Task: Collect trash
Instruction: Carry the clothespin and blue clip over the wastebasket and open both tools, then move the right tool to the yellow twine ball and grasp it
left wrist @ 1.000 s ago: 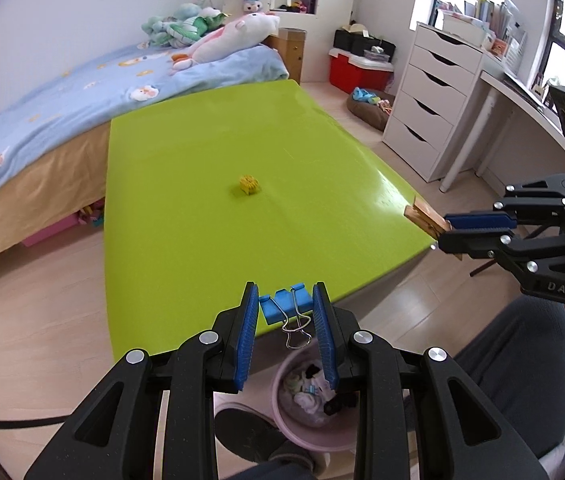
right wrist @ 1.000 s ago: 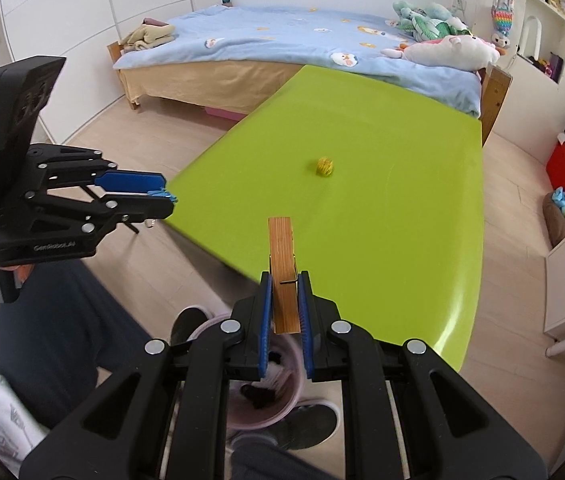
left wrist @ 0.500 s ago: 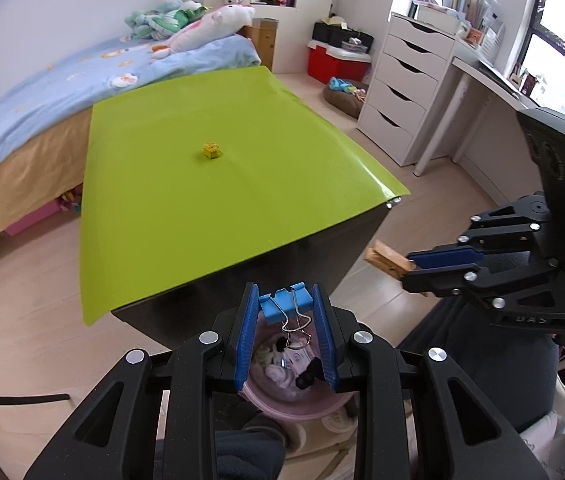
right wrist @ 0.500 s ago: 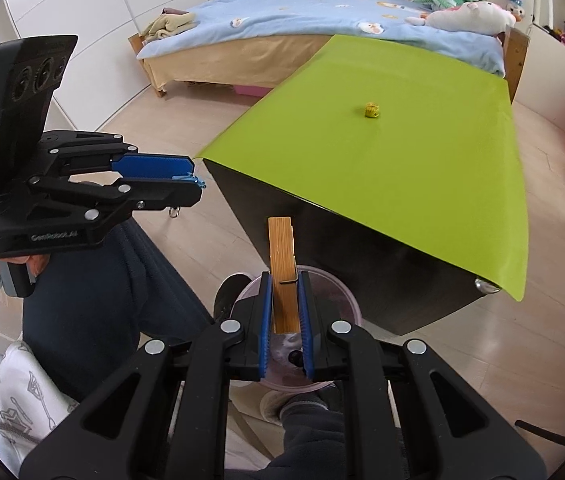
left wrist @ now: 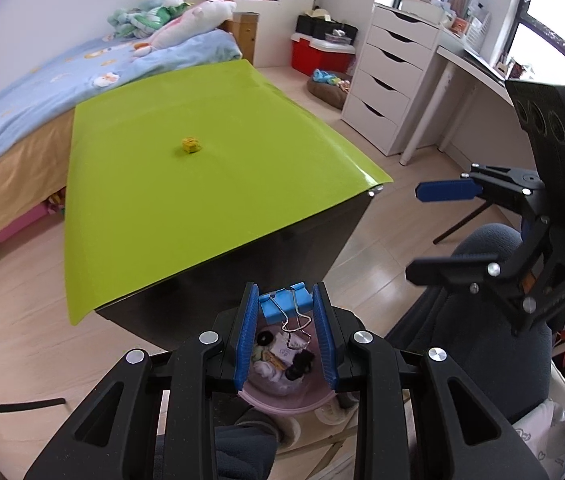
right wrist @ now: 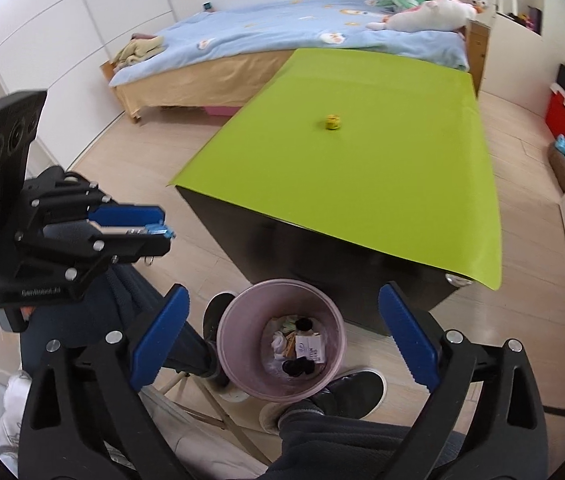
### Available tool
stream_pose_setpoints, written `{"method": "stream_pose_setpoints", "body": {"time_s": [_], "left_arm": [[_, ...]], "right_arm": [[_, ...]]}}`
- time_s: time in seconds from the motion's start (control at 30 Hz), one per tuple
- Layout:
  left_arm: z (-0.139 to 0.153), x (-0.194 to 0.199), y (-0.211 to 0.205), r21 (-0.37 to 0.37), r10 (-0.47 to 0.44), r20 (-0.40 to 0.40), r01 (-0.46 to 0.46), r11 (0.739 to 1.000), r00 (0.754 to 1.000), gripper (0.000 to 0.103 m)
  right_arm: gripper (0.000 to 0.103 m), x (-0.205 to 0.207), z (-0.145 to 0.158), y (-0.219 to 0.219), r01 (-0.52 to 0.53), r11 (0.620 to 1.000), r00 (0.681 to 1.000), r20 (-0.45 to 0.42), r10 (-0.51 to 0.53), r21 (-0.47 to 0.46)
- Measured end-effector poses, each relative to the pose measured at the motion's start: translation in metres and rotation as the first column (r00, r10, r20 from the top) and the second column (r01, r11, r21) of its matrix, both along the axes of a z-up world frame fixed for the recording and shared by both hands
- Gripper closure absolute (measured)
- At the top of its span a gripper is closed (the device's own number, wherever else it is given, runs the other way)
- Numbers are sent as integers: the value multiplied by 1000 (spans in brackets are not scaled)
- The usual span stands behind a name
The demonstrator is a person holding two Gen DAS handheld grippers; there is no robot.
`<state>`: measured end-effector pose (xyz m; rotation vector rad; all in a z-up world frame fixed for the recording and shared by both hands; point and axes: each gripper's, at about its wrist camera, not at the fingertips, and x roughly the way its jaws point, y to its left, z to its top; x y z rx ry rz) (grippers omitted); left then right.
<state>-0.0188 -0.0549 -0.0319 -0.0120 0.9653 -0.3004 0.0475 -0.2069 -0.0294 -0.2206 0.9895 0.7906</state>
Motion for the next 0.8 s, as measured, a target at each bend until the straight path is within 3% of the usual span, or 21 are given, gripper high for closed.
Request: {"method": "stream_pose_setpoints", "body": {"time_s": [0.1, 0.17, 0.2, 0.23, 0.33, 0.43, 0.8], "left_arm": [[0, 1, -6, -3, -22, -3, 22, 1000, 1000, 74], [-1, 1, -8, -8, -33, -5, 33, 999, 999, 59], [-1, 1, -9, -14, -34, 1, 34, 999, 999, 42], [-1, 2, -9, -16, -32, 4, 32, 999, 999, 33], [-1, 3, -10, -8, -10, 9, 10, 1000, 1000, 13], [-1, 5, -5, -4, 28, 9, -27, 1000, 1000, 8], [-2, 6, 7, 19, 108, 29, -108, 994, 994, 8]], "right_arm": [[8, 2, 2, -8, 31, 1000, 1000, -1, -31, 3], [6, 2, 3, -12, 43, 999, 999, -3, -43, 11], [6, 3, 3, -13, 46, 999, 999, -5, -46, 14], [5, 3, 2, -14, 52, 999, 999, -4, -52, 14], [5, 3, 0, -16, 55, 998, 998, -9, -55, 17], [4, 3, -1, -16, 54, 998, 998, -15, -54, 21], [4, 3, -4, -17, 72, 997, 997, -23, -71, 35]]}}
